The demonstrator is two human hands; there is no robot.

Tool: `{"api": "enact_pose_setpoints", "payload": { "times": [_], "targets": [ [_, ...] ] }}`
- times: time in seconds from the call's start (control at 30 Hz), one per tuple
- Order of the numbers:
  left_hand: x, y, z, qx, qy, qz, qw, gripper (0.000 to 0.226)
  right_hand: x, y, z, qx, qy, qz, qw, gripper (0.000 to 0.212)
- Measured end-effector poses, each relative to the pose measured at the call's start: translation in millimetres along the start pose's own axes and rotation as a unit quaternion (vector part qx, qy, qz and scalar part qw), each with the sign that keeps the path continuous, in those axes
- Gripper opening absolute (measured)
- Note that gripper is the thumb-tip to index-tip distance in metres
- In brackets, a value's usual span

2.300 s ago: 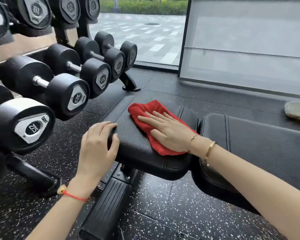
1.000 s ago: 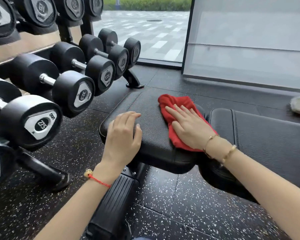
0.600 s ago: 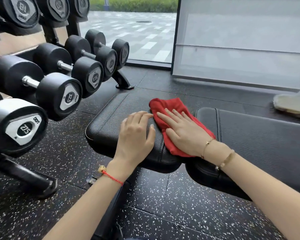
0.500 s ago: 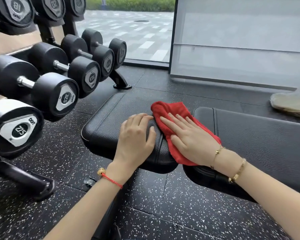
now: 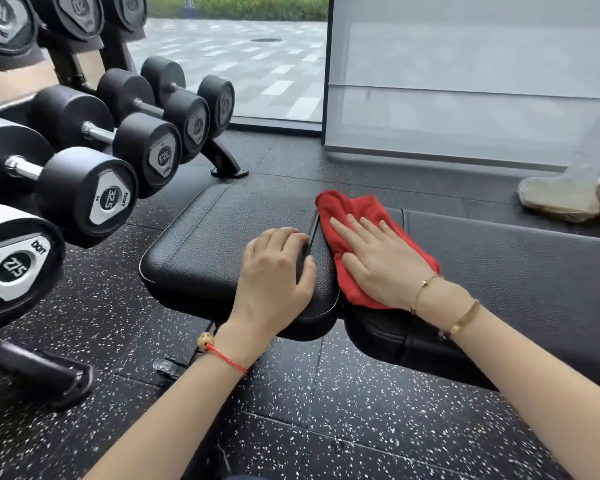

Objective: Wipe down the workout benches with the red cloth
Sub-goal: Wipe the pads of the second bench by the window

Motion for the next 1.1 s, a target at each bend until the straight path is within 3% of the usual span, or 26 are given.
{"api": "enact_pose_setpoints", "payload": {
  "times": [0.2, 0.47, 0.77, 0.9, 1.1],
  "targets": [
    [-1.8, 10.8, 20.7, 0.007, 0.015, 0.001, 1.000, 0.037, 38.1, -1.7, 11.1, -0.026, -0.008, 0.000, 1.000, 0.056],
    [1.3, 12.3, 19.6, 0.014, 0.020, 0.013, 1.000, 0.032, -45.0, -7.5, 43.1, -0.025, 0.124, -0.033, 0.991, 0.055],
    [1.3, 14.4, 21.0, 0.016, 0.017, 0.021, 1.000, 0.033, 75.5, -1.5, 8.5, -0.014, 0.019, 0.022, 0.999, 0.059],
    [1.7, 13.6, 21.0, 0.013, 0.022, 0.021, 0.999, 0.032, 90.2, -5.9, 40.3, -0.035, 0.063, 0.026, 0.997, 0.059],
    [2.7, 13.1, 23.0, 0.007, 0.019, 0.010, 1.000, 0.032, 29.6, -12.7, 82.4, -0.056, 0.174, 0.002, 0.983, 0.056]
  ]
}}
Point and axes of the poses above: each hand's wrist, its own x-axis away from the middle knuckle, its own y-axis out of the palm, z = x × y, the point moved 1 cm from there along -x, towards the middle knuckle, and after that the axes turned 5 degrees about -y, right-handed, at the moved point
